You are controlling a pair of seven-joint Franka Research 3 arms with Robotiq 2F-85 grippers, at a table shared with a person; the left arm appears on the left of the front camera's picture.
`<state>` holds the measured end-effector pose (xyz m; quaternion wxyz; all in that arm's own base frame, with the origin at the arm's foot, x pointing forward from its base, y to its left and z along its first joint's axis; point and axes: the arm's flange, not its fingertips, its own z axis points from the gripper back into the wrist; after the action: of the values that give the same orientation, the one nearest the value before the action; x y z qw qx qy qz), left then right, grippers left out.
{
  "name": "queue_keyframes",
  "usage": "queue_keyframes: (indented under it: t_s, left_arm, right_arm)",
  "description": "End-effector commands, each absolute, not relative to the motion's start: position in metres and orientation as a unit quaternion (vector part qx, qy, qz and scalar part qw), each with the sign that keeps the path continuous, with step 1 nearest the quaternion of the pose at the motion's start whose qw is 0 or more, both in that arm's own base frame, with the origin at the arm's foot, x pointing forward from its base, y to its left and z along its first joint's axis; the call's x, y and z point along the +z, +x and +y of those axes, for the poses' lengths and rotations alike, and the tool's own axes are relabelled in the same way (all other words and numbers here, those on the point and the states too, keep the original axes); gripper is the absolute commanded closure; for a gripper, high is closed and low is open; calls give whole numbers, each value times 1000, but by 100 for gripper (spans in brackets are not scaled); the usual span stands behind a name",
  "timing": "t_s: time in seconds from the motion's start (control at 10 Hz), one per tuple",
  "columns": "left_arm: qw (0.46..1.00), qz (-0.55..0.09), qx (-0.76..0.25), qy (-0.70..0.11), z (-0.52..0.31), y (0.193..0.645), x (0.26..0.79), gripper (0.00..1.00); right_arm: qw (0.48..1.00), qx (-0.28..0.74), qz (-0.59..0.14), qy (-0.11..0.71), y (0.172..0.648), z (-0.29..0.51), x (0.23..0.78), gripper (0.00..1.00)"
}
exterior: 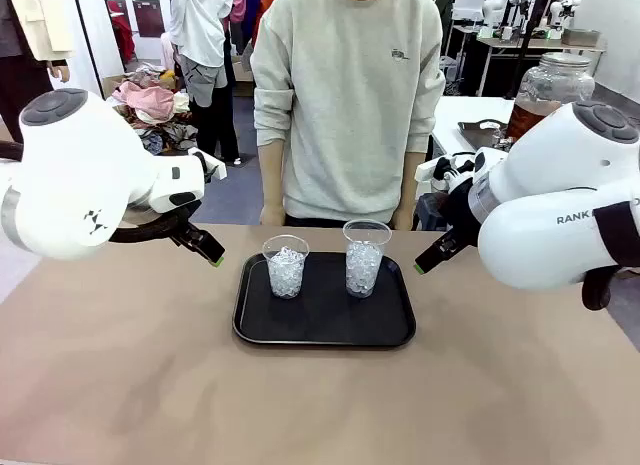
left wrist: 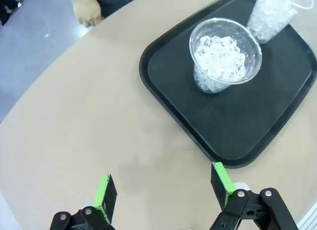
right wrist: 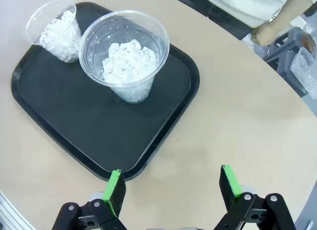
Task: Pour the drink into the iced cup.
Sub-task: Pick up the iced cup indicated by the human and present it to them.
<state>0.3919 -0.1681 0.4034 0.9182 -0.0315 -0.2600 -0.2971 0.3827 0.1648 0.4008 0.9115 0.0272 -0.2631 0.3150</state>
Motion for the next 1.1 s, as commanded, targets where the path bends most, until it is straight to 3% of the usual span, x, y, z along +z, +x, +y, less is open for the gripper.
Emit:
queue_keyframes:
  t_s: [0.0,0.7,1.0]
  left_arm:
    - [917,-263,-298,-30,-166,392,406,0]
    - [918,-260,-297,-31,-168,392,403,0]
    - [910,-276,-302,-60,-165,392,452,0]
  right_arm:
    - [911,314,-266,28,383,163,403,0]
    - [911,315,-263,27,383,165,401,0]
    - [903,339,-237,114,383,163,464,0]
